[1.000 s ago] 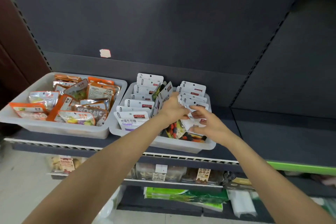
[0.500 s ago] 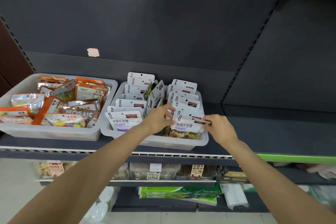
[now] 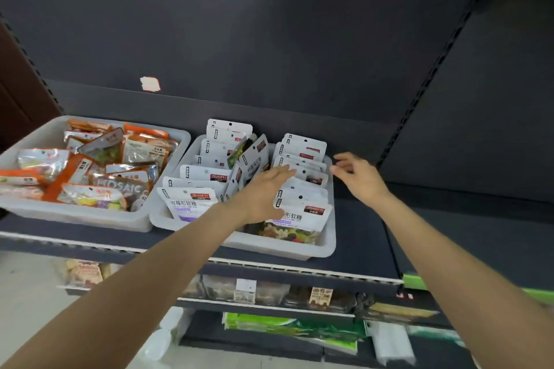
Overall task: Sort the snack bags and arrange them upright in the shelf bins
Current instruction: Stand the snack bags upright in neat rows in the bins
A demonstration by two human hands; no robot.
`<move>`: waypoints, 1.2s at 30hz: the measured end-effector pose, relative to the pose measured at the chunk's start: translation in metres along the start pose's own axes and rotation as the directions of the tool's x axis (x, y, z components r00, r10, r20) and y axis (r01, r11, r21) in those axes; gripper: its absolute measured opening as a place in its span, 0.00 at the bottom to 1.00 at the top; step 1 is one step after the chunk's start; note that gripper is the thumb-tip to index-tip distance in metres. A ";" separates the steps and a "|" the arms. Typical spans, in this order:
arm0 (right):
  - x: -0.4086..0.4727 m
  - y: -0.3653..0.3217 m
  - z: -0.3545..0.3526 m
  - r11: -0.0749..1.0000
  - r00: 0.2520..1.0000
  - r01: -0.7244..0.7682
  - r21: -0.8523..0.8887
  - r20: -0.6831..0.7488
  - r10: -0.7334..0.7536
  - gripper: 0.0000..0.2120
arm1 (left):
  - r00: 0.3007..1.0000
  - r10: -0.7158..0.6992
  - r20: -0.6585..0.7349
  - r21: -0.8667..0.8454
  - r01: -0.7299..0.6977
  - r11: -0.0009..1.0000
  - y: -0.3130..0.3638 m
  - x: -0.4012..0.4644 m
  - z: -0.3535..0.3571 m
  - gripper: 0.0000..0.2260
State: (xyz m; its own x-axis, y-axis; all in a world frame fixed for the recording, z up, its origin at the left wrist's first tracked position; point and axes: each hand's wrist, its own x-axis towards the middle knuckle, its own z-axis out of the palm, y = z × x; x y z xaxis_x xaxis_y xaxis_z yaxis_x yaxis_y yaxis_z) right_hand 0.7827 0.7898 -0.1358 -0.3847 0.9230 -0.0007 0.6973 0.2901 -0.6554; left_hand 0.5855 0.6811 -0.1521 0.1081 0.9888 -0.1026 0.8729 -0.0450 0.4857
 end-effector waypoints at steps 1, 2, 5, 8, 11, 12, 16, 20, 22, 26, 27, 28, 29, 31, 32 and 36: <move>0.015 0.006 0.007 0.999 0.998 0.004 -0.054 0.068 0.000 0.19 | 1.000 0.000 0.003 0.040 0.000 0.999 0.000 0.003 0.000 0.40; 0.028 0.011 0.015 0.997 0.991 0.008 -0.074 0.134 0.002 0.22 | 1.000 -0.005 0.004 0.087 0.005 0.996 0.001 0.005 0.000 0.40; 0.057 0.018 0.036 1.000 0.967 0.000 -0.004 0.253 0.001 0.32 | 0.999 -0.045 0.023 0.195 0.040 0.980 -0.001 0.010 0.003 0.39; 0.078 0.019 0.044 0.997 0.957 0.011 -0.071 0.291 0.010 0.30 | 0.995 -0.090 0.034 0.235 0.079 0.969 -0.001 0.014 0.009 0.39; 0.087 0.017 0.045 0.976 0.966 0.088 -0.201 0.258 -0.033 0.09 | 0.992 -0.124 0.007 0.283 0.117 0.952 -0.004 0.019 0.013 0.41; 0.090 0.018 0.046 0.966 0.974 0.109 -0.235 0.220 -0.056 0.09 | 0.990 -0.137 -0.009 0.298 0.134 0.945 -0.005 0.021 0.013 0.42; 0.104 0.023 0.048 0.982 0.980 0.133 -0.133 0.168 -0.110 0.24 | 0.987 -0.149 -0.054 0.383 0.158 0.910 -0.001 0.030 0.013 0.47; 0.113 0.017 0.045 0.998 0.969 0.034 -0.060 0.245 -0.018 0.55 | 0.991 -0.132 -0.007 0.431 0.122 0.894 0.006 0.037 0.015 0.45; 0.113 0.017 0.045 0.991 0.975 0.053 -0.126 0.223 -0.024 0.55 | 0.991 -0.132 0.029 0.368 0.112 0.923 0.003 0.037 0.017 0.43; 0.108 0.023 0.045 0.997 0.974 0.076 0.000 0.214 -0.074 0.30 | 0.995 -0.092 0.037 0.311 0.076 0.947 -0.003 0.029 0.021 0.46; 0.106 0.024 0.045 0.996 0.967 0.051 0.077 0.245 -0.068 0.24 | 0.995 -0.090 0.051 0.313 0.070 0.947 -0.005 0.028 0.023 0.48; 0.103 0.024 0.044 0.991 0.959 0.034 0.128 0.274 -0.069 0.20 | 0.994 -0.091 0.061 0.320 0.067 0.945 -0.006 0.027 0.025 0.50; 0.100 0.022 0.044 0.989 0.954 0.035 0.144 0.291 -0.076 0.17 | 0.994 -0.094 0.063 0.330 0.068 0.941 -0.008 0.027 0.027 0.51; 0.093 0.017 0.045 0.990 0.951 0.058 0.130 0.294 -0.094 0.14 | 0.994 -0.099 0.038 0.351 0.080 0.933 -0.009 0.026 0.031 0.51; 0.088 0.013 0.045 0.990 0.955 0.066 0.124 0.281 -0.099 0.12 | 0.995 -0.098 0.013 0.360 0.087 0.929 -0.007 0.025 0.032 0.50; 0.068 0.006 0.035 0.981 0.965 0.142 0.129 0.203 -0.166 0.06 | 0.988 -0.052 -0.147 0.406 0.108 0.907 0.003 0.015 0.036 0.39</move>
State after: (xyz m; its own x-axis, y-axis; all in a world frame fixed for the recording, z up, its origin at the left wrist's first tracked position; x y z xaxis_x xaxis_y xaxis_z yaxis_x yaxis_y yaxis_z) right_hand 0.7396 0.8451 -0.1665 -0.6100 0.7911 -0.0448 0.5519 0.3836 -0.7405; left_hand 0.6065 0.6902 -0.1838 -0.0088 1.0000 0.0007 0.9970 0.0087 0.0767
